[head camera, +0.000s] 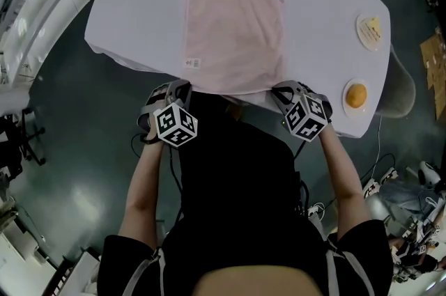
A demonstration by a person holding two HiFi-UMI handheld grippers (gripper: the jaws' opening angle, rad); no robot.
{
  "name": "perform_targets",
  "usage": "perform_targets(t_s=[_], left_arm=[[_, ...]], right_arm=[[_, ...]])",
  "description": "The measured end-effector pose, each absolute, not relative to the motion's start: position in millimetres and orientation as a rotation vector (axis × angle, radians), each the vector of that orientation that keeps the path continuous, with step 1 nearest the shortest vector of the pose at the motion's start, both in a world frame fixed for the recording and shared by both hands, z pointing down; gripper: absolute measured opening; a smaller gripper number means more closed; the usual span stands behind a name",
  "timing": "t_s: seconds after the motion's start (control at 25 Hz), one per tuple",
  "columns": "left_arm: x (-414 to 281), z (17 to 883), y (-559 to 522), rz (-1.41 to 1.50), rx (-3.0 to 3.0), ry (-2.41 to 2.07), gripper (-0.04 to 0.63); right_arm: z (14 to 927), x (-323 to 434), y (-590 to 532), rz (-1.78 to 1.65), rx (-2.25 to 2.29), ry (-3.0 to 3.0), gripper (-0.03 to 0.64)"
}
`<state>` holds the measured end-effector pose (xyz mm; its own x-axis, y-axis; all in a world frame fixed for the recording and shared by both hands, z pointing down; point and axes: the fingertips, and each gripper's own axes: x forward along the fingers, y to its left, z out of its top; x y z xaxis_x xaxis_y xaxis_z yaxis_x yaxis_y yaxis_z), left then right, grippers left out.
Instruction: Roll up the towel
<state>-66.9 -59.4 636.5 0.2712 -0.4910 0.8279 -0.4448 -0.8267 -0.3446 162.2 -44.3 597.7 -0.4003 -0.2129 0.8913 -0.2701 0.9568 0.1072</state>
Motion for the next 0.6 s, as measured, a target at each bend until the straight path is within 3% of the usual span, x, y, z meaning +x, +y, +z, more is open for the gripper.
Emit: perform_targets(t_s=[0.4, 0.52, 0.6], left_arm=[[-59, 641, -45, -1.658, -2.567, 0.741, 0.017], [-54, 642, -40, -1.69, -2.557, 0.671, 0.061], [-52, 645, -34, -1.722, -2.557, 0.633, 0.153]], right_arm=[[538, 152, -72, 0.119, 0.503, -2.149, 0.015], [524, 147, -83, 0.078, 0.507, -2.164, 0.015], [517, 141, -87, 0.067, 0.504, -2.179, 0.015]])
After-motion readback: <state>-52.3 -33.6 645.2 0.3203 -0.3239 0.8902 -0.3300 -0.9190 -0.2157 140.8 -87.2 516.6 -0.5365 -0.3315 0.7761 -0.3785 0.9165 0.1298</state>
